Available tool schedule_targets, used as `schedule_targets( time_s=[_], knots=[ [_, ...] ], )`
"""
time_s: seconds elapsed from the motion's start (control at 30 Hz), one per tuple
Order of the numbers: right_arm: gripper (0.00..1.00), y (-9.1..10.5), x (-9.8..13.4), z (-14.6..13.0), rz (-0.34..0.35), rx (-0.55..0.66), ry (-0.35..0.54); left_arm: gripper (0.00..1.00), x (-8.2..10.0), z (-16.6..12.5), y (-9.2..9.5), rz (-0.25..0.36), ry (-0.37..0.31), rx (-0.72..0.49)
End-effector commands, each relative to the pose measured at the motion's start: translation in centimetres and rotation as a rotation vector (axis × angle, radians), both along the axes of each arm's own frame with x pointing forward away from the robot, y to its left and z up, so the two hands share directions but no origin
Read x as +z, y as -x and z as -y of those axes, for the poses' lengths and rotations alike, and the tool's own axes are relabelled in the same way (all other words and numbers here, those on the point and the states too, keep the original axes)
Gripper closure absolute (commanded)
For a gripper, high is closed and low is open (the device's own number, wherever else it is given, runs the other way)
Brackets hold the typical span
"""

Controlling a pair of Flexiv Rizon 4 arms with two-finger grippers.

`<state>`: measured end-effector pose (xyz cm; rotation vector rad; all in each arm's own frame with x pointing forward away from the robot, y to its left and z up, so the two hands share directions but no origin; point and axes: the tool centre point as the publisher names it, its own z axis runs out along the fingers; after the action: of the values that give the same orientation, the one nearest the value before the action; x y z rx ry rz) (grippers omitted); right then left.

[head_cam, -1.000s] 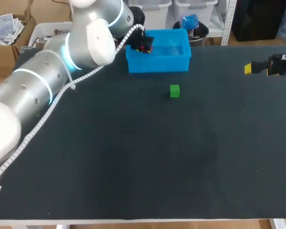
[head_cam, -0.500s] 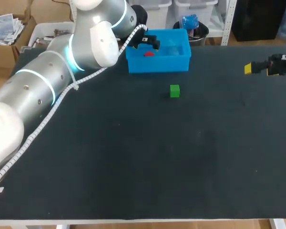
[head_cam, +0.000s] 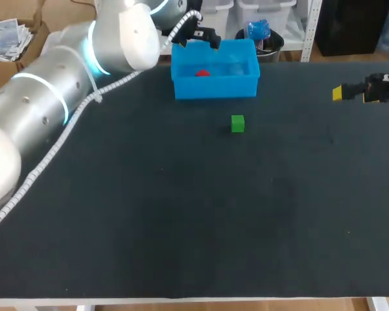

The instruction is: Use the left arm to pick the red cube and place it into the blue plastic box first, then use the right arm to grasp the green cube and put it into the same blue plastic box after the first action is fully finished.

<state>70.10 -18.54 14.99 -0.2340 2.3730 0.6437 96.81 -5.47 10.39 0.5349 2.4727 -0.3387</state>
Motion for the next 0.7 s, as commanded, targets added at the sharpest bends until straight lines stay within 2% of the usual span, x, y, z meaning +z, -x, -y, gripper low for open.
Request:
schedule_targets(
  time_s=[0.03, 0.3, 0.7],
  knots=[
    [0.0, 0.0, 0.0, 0.0, 0.001, 0.001, -0.001, 0.0, 2.5, -1.4, 3.0, -0.029, -0.023, -0.005],
    [0.0, 0.0, 0.0, 0.0, 0.001, 0.001, -0.001, 0.0, 4.2, -5.0, 8.3, -0.014, -0.007, -0.002],
    [0.0, 0.0, 0.0, 0.0, 0.001, 0.001, -0.001, 0.0, 4.6, -10.8, 16.7, 0.052, 0.02, 0.046]
  ],
)
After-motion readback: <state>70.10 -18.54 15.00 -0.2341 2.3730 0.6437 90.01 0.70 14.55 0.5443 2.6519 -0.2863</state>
